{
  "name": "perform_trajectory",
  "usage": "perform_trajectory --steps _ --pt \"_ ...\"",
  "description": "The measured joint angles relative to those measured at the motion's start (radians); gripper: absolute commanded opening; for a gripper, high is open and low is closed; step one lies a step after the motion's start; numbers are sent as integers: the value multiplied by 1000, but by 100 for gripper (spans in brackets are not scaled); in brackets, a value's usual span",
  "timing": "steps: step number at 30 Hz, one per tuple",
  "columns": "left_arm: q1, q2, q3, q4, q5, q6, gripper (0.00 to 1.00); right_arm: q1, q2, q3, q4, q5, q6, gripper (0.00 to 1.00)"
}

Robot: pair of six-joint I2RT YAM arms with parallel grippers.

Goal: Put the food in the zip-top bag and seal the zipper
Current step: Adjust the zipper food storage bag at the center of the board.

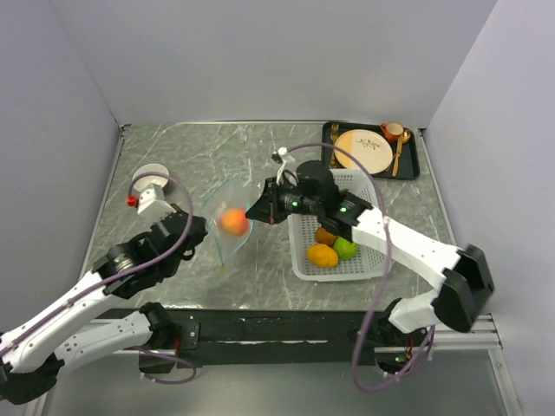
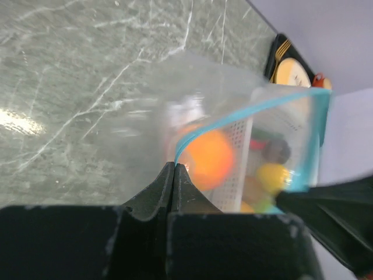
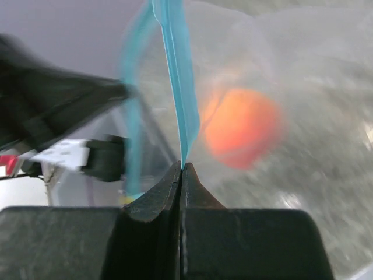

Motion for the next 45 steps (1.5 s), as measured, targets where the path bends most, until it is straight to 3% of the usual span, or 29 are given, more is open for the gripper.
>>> perform_trajectory --steps 4,8,12,15,20,23,25,34,36,38,45 --pt "0 -85 16 -31 -9 -10 1 27 -61 42 19 49 -25 2" --pt "0 -211 5 -2 -1 8 1 50 87 182 -64 105 -66 2" --pt "0 -268 11 -16 -15 7 1 95 169 179 -109 154 -76 2" --pt "0 -228 35 -77 -32 1 1 118 169 173 -125 161 -74 2" --pt "0 20 171 -255 -79 -79 1 142 90 99 -35 249 -49 9" --pt "0 116 180 -269 -83 -91 1 132 82 134 -77 248 -51 11" --pt "0 122 151 -239 -70 -74 1 124 126 195 -94 267 -53 21" --pt "0 -3 45 -61 -10 12 1 1 180 85 -142 334 -6 28" --pt "0 16 46 -45 6 16 1 -43 176 53 -142 332 3 36" --pt "0 41 46 -19 29 27 1 -78 161 16 -139 328 12 63" --pt "0 164 50 29 68 39 1 -113 92 -16 -155 358 19 97"
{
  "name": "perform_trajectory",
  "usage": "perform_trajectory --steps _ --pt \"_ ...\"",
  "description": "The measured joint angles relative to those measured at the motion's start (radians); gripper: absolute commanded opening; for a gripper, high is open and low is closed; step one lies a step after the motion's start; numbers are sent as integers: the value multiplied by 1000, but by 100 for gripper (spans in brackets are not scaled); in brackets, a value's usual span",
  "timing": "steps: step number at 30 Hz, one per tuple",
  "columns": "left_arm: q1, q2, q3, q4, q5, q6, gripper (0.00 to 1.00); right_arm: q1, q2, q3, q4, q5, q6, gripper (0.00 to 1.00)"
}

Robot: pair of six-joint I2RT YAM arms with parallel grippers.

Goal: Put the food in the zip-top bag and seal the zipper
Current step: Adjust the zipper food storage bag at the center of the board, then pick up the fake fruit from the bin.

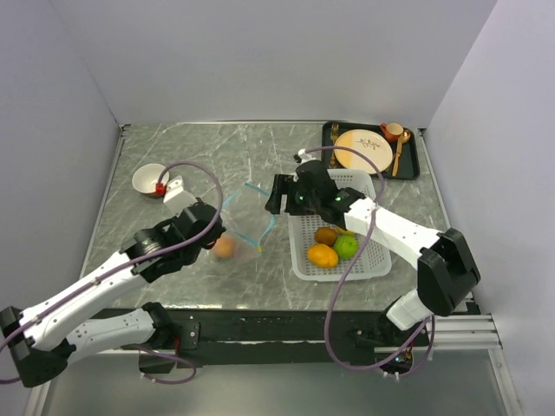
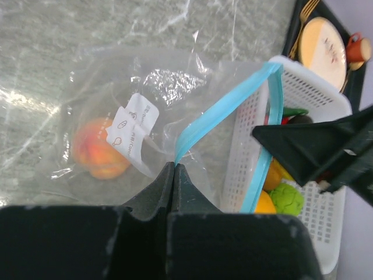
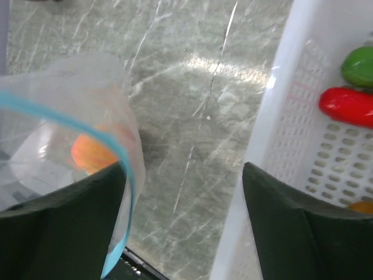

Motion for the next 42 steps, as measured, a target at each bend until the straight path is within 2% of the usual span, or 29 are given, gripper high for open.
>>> perform_trajectory --steps 4,8,12,21,35,42 --pt "0 67 0 47 31 5 1 -34 -96 -50 -32 92 3 100" --pt "-2 91 -5 116 62 21 1 -143 -204 -96 -99 219 30 100" --pt "-3 104 -17 156 77 26 1 -241 -223 -135 -137 306 56 100" --pt "-4 129 -50 193 87 28 1 -278 -225 -207 -201 396 100 100" --pt "-4 149 -67 218 100 42 1 -315 -119 -243 -186 415 113 100" --pt "-4 152 -67 217 100 44 1 -323 -101 -256 -146 379 110 93"
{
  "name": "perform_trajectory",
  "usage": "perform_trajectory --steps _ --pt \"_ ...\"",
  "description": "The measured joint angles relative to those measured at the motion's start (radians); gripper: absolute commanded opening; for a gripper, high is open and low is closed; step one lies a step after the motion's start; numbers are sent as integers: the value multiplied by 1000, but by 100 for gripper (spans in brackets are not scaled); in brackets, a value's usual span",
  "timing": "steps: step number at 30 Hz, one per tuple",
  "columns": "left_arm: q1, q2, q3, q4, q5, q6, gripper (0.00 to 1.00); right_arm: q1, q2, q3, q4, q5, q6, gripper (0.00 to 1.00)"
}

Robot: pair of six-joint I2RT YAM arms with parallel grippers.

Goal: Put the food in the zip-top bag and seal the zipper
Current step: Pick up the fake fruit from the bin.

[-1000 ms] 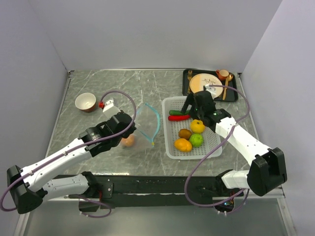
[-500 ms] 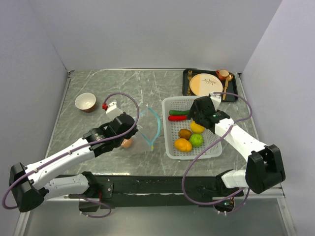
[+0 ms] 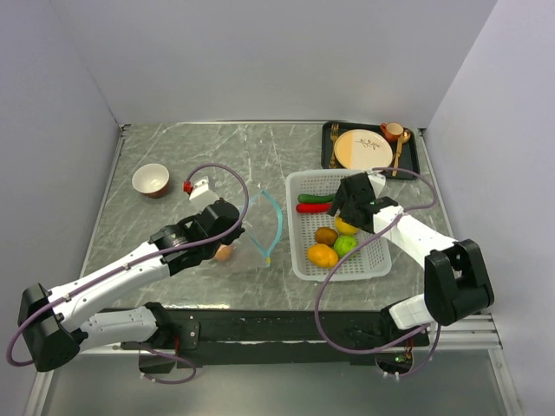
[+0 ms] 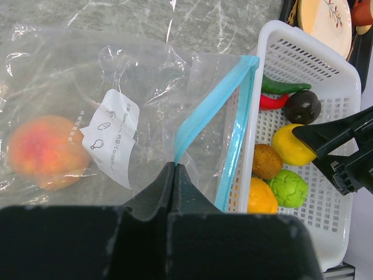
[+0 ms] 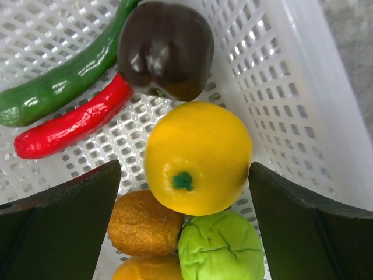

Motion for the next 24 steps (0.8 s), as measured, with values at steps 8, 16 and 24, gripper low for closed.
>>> perform_trajectory --steps 8,16,24 --pt "0 0 0 5 11 3 1 -3 2 -19 37 -27 -3 76" --pt "0 -15 0 5 11 3 1 -6 10 -24 61 -32 -10 52" --pt "0 -42 0 2 10 3 1 -9 6 -35 91 -51 -31 32"
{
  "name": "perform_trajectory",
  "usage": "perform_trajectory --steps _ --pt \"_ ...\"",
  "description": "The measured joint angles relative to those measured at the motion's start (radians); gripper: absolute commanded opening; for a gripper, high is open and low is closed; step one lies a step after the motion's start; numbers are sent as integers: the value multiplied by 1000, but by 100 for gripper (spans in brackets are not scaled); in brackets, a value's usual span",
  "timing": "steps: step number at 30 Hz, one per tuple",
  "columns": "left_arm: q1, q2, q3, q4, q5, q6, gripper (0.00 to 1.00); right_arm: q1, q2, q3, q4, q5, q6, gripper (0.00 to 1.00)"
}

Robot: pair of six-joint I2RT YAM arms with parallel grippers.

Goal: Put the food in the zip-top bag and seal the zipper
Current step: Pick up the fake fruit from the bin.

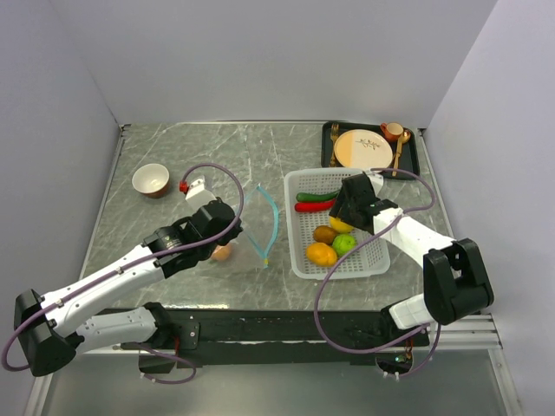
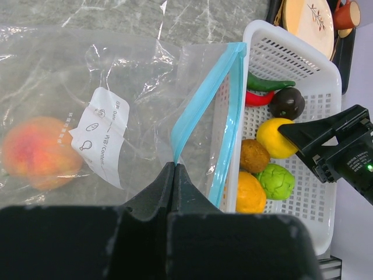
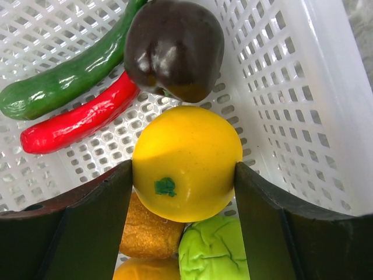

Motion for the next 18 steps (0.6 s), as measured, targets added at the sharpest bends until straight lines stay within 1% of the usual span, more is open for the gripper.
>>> perform_trajectory --steps 4,12,18 --pt "0 -1 0 -3 0 0 1 0 -32 -5 -17 -17 -8 33" --pt "0 -7 0 -2 0 0 1 -1 -206 -14 -27 -52 -18 34" --pt "0 -5 0 -1 1 0 1 -1 -290 -14 -10 -137 -18 34"
